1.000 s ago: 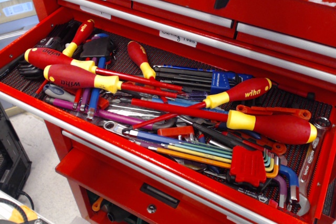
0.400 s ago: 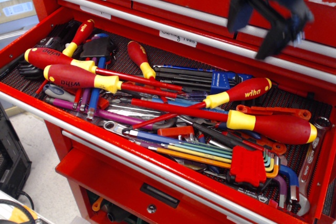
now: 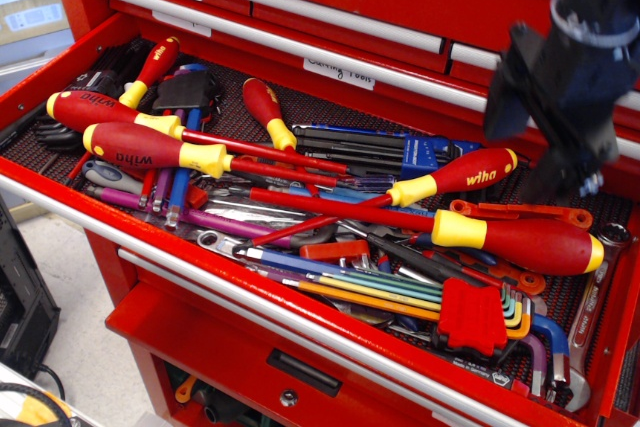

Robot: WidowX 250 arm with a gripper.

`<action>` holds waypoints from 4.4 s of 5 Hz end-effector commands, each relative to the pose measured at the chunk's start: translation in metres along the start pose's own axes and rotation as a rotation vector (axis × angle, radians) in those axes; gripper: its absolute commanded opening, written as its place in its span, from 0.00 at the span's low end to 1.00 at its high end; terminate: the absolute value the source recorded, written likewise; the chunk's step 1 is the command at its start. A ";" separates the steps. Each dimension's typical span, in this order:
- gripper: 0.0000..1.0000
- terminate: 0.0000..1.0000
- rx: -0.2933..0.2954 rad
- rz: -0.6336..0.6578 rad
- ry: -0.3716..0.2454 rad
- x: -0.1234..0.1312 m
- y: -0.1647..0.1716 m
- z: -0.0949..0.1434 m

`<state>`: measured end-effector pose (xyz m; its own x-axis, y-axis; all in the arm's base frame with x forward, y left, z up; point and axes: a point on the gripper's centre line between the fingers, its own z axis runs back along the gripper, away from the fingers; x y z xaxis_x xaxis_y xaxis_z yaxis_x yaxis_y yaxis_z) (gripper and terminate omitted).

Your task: Pick up red srewdriver

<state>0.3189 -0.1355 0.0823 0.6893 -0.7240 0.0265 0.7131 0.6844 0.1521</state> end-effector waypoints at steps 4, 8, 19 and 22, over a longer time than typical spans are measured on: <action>1.00 0.00 -0.007 -0.111 -0.105 -0.003 0.007 -0.051; 0.00 0.00 -0.129 -0.044 -0.181 -0.002 0.001 -0.088; 0.00 0.00 0.005 -0.114 0.282 -0.028 0.058 0.107; 0.00 1.00 0.125 -0.019 0.351 -0.028 0.061 0.123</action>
